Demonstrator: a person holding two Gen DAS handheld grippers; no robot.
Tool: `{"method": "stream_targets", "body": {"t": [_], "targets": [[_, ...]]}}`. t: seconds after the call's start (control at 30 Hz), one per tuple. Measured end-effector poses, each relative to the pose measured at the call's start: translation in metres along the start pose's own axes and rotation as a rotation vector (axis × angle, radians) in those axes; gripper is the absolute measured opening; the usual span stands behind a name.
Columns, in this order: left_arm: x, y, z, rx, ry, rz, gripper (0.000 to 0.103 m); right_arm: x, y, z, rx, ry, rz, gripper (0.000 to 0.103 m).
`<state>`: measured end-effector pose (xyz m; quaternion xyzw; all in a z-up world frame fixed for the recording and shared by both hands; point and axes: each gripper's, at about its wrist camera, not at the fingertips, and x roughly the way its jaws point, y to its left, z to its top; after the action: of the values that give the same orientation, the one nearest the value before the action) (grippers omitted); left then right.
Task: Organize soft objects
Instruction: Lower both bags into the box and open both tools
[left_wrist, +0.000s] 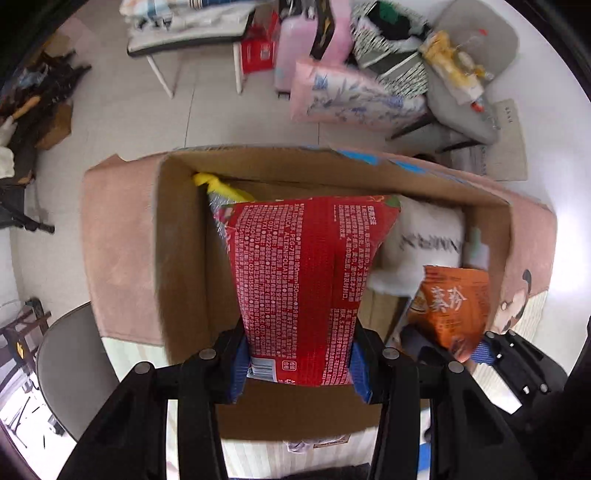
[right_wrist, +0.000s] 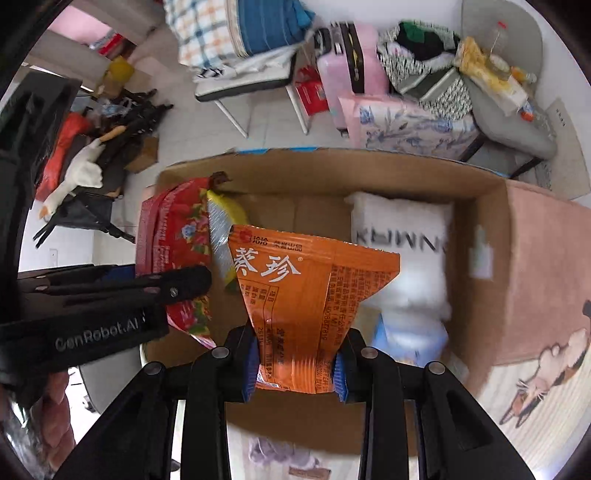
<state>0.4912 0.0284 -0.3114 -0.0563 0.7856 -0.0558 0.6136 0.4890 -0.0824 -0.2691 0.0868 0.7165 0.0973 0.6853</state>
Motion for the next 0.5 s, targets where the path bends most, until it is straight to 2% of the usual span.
{"method": "stream_targets", "body": {"t": [0.07,0.13,0.33,0.4,0.43,0.47,0.5], "targets": [[0.019,0.002,0.024,-0.001,0.056,-0.006,0.042,0.023,-0.003,0.023,0.017,0.039,-0.003,0.033],[0.028,-0.001,0.033,0.000,0.078,0.008,0.042,0.040,-0.008,0.040,0.029,0.068,-0.007,0.033],[0.042,-0.006,0.043,0.015,0.131,0.008,0.043,0.075,-0.015,0.062,0.028,0.111,-0.037,0.035],[0.044,-0.005,0.045,0.003,0.138,0.006,0.047,0.083,-0.015,0.068,0.017,0.128,-0.059,0.048],[0.042,-0.004,0.046,-0.001,0.134,-0.007,0.052,0.084,-0.015,0.070,0.015,0.137,-0.067,0.073],[0.039,-0.005,0.047,0.005,0.121,-0.001,0.064,0.081,-0.015,0.070,0.014,0.134,-0.067,0.091],[0.036,-0.004,0.047,0.010,0.110,0.005,0.069,0.078,-0.015,0.071,0.007,0.123,-0.087,0.091]]}}
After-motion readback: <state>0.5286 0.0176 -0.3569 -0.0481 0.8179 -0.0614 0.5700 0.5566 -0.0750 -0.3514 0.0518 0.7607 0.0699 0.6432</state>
